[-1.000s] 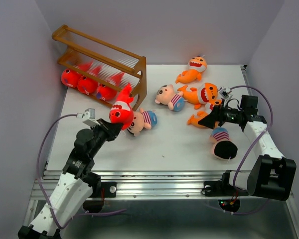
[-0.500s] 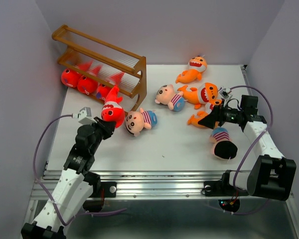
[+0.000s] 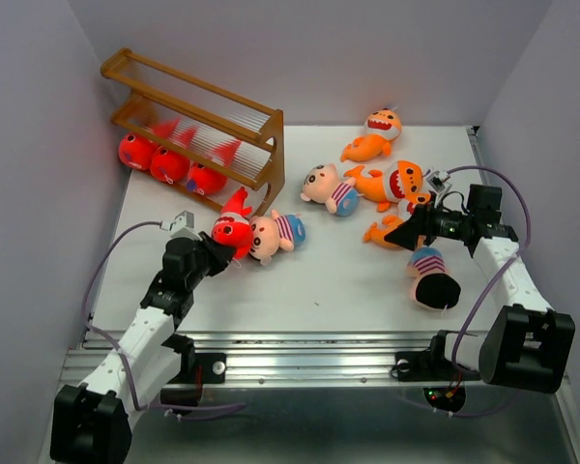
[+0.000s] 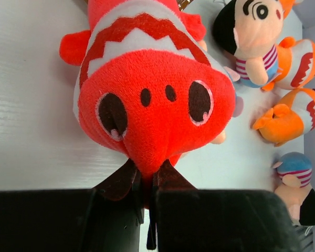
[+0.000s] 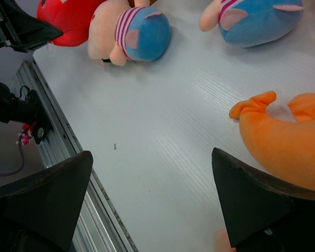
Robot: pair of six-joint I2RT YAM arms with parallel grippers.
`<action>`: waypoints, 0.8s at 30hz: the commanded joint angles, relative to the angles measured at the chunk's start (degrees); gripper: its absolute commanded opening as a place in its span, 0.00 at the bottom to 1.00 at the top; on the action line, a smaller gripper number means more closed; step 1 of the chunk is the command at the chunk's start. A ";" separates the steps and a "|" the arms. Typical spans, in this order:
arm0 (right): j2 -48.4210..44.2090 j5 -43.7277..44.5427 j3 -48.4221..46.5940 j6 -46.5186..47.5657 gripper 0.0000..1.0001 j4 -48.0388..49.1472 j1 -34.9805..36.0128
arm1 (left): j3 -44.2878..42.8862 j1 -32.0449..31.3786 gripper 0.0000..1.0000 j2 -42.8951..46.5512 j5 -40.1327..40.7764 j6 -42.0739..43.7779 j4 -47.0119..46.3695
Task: Place and organize the stuffed toys onto the shelf
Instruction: Place the stuffed toy onto shelf
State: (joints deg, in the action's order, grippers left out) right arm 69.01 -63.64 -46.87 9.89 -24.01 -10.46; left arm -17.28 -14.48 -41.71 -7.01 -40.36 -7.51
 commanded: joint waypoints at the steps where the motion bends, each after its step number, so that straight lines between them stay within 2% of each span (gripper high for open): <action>1: -1.43 -0.52 -0.15 1.18 1.00 0.63 -0.35 | -3.63 0.94 0.00 -4.76 -3.71 4.40 -8.22; 9: -1.34 -0.44 -0.06 1.27 1.00 0.63 -0.35 | -9.43 4.37 0.00 -14.61 -6.87 8.45 -10.94; 24: -1.16 -0.17 -0.15 1.36 1.00 0.63 -0.35 | -17.96 5.60 0.00 -30.52 -13.21 10.13 -17.09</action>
State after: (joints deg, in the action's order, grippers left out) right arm 69.01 -63.59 -46.87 10.33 -24.01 -10.46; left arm -31.33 -9.26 -70.15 -17.67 -31.66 -18.55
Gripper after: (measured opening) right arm 0.998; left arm 0.146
